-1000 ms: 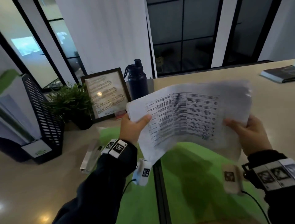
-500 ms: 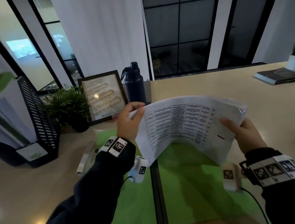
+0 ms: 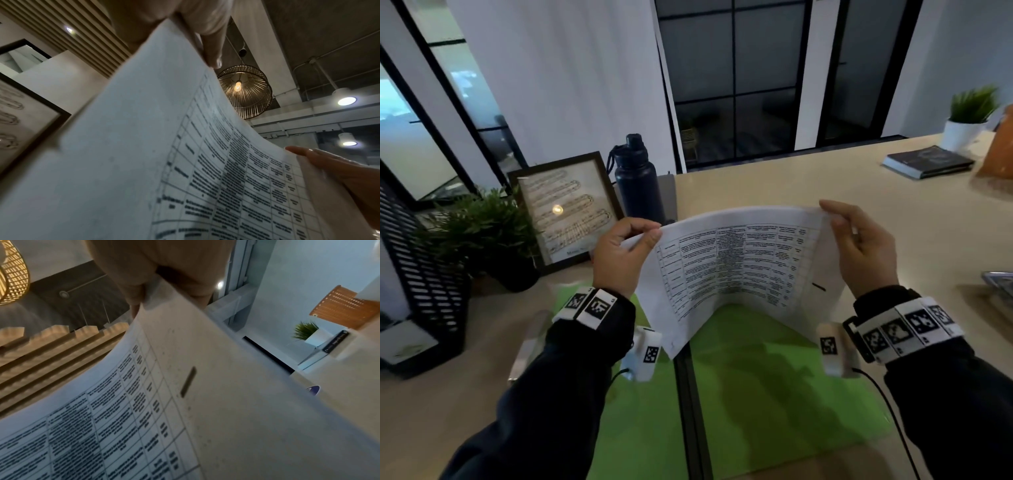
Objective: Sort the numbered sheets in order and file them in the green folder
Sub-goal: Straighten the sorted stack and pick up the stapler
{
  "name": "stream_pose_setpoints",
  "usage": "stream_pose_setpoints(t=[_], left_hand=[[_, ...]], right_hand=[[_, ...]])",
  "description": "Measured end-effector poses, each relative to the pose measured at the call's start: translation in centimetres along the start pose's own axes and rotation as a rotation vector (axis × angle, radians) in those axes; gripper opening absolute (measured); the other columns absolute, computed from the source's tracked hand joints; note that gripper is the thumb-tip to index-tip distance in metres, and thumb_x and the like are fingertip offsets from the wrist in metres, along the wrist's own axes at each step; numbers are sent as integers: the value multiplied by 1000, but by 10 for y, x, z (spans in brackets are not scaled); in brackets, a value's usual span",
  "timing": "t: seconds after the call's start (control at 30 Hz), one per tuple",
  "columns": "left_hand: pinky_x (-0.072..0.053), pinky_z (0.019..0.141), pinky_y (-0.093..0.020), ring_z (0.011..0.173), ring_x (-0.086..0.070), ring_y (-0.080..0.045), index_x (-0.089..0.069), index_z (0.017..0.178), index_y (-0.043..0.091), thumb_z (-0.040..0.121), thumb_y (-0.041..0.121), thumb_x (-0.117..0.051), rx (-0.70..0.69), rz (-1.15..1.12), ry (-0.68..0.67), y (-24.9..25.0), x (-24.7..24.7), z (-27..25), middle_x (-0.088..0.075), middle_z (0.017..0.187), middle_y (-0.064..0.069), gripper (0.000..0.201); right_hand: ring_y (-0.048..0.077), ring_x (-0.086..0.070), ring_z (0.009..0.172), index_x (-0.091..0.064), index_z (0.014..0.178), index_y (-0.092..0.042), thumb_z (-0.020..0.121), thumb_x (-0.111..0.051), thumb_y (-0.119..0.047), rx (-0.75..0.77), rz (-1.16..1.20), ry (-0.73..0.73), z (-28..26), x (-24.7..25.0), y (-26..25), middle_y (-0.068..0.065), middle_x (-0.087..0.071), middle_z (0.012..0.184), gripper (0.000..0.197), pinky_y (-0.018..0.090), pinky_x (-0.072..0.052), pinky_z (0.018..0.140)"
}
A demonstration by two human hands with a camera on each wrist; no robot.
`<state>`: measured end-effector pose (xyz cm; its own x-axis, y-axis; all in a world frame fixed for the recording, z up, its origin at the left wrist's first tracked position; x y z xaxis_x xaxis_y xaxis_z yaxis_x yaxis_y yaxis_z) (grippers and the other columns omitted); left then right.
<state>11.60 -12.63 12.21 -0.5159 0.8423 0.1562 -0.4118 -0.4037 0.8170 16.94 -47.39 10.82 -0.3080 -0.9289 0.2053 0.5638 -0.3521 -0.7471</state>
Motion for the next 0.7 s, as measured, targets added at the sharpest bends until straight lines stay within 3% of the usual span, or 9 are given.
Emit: stream_pose_setpoints(t=[0.07,0.13,0.2,0.3,0.4,0.47,0.53,0.63,0.7], left_hand=[[-47,71,-11,76,-59,4,-63,89,23,80,8,-69,4,-41,-9,-2,2,-3,-63,81,7,19],[-52,74,-17,83,-61,-3,-58,102,32,78,10,-72,45,-79,-31,-11,2,-7,-63,90,5,36],[-52,78,-19,87,-61,-1,-57,105,36,76,11,-73,125,-114,-52,-26,1,-13,-60,99,9,42],[-50,77,-16,91,-60,-4,-59,112,22,75,9,-73,224,-141,-106,-44,-4,-22,-62,102,6,42],[-49,71,-11,88,-64,-5,-62,111,7,76,7,-72,243,-136,-105,-49,-4,-25,-67,99,0,36],[-50,68,-11,81,-67,-3,-66,104,6,77,10,-72,289,-157,-61,-51,-1,-26,-70,95,-1,28],[-53,69,-17,78,-69,-6,-69,93,15,77,12,-72,320,-171,-49,-50,-1,-24,-72,89,3,16],[-57,71,-28,77,-71,-12,-69,82,20,78,14,-71,326,-167,-63,-37,-3,-19,-74,79,6,8],[-57,80,-37,85,-71,-20,-71,86,17,79,16,-71,335,-175,-94,-28,-5,-15,-74,89,-2,7]], right_hand=[[6,-56,62,-66,112,-17,93,-52,-21,7,-9,-16,0,0,1,8,-67,91,24,3,-38,56],[-8,-60,78,-65,110,-17,91,-58,-19,14,17,-39,0,0,4,7,-68,99,21,3,-43,67],[-10,-58,88,-65,106,-18,87,-62,-24,35,39,-34,0,4,4,4,-68,101,20,8,-46,77],[-6,-58,87,-63,97,-24,83,-64,-31,118,-22,14,1,17,-4,6,-67,96,16,11,-46,78],[-8,-57,85,-61,114,-29,85,-66,-17,134,-97,-79,5,12,-4,1,-65,100,32,5,-43,77],[7,-59,87,-62,120,-25,87,-60,-20,177,-246,-160,6,3,-8,2,-65,100,34,6,-40,74],[21,-61,86,-65,118,-22,86,-52,-22,187,-335,-196,10,0,-11,6,-67,99,34,11,-40,71],[30,-65,88,-68,114,-14,87,-51,-13,230,-398,-176,14,-1,-26,13,-70,101,32,26,-45,75],[35,-63,79,-68,113,-12,86,-47,-11,258,-512,-133,17,-1,-34,17,-68,90,34,30,-44,67]])
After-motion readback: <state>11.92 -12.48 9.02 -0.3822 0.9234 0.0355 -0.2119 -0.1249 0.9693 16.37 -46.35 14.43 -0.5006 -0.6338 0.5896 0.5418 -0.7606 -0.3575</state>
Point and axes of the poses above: each hand's wrist, its own z-axis towards the middle knuckle, its own x-axis out of the back of the hand, y = z × x, the point moved 10 cm from there along z, towards the middle knuckle
